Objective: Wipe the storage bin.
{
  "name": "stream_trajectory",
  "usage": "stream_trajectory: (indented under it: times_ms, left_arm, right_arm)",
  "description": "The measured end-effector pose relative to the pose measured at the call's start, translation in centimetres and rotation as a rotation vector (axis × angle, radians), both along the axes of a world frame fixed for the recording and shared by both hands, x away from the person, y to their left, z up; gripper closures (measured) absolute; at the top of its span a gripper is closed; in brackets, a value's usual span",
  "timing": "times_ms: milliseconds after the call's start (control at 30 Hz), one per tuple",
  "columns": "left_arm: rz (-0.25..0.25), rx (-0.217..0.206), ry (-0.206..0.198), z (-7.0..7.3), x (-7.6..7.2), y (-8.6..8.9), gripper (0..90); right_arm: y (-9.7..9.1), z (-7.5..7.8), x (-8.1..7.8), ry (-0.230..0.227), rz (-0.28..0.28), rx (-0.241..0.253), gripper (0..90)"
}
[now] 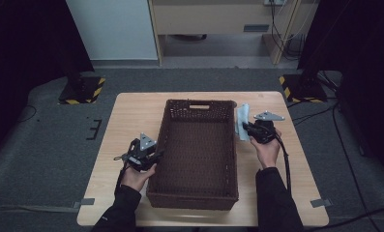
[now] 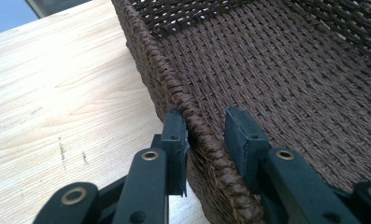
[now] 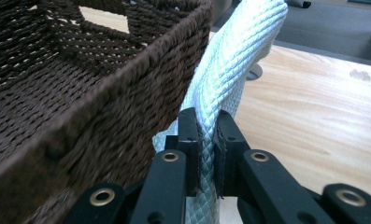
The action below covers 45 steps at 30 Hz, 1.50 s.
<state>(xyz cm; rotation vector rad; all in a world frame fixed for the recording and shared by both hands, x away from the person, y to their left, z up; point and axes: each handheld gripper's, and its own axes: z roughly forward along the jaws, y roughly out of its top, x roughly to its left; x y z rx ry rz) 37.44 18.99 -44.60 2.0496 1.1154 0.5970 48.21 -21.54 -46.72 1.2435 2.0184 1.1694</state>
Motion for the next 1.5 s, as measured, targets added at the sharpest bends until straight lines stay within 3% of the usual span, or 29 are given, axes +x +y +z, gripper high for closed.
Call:
stream_trajectory:
  times_ms: [267, 600, 700, 800, 933, 1000, 1167, 1267, 1500]
  left_arm:
    - [-0.001, -0.001, -0.001, 0.0, 0.0, 0.0, 68.9]
    - [-0.001, -0.001, -0.001, 0.0, 0.0, 0.0, 68.8]
    - [-0.001, -0.003, 0.0, 0.0, 0.0, 0.0, 68.9]
    - [0.0, -0.004, 0.0, 0.0, 0.0, 0.0, 68.8]
    - [-0.001, -0.006, 0.001, 0.0, 0.0, 0.0, 68.9]
    - [-0.001, -0.006, 0.001, 0.0, 0.0, 0.0, 68.8]
    - [0.0, -0.005, 0.001, 0.0, 0.0, 0.0, 68.9]
    - [0.002, -0.005, 0.001, 0.0, 0.0, 0.0, 68.9]
    - [0.006, -0.006, 0.001, 0.0, 0.0, -0.1, 69.1]
  right_arm:
    - [1.1, 0.2, 1.5, -0.038, 0.042, 0.03, 84.6]
    - [1.8, -4.3, 2.8, 0.157, 0.052, -0.057, 84.7]
    - [1.9, -4.9, 3.0, 0.19, 0.056, -0.056, 84.6]
    - [1.8, -4.0, 2.9, 0.15, 0.064, -0.035, 84.5]
    - [1.5, -1.4, 2.3, 0.019, 0.074, 0.043, 84.5]
    - [1.3, -0.6, 2.1, -0.028, 0.08, 0.057, 84.6]
    - [0.9, -0.3, 2.1, -0.032, 0.093, 0.037, 84.6]
    - [0.8, -1.4, 2.2, 0.02, 0.098, 0.016, 84.6]
    - [0.8, -5.2, 2.2, 0.188, 0.099, -0.06, 84.5]
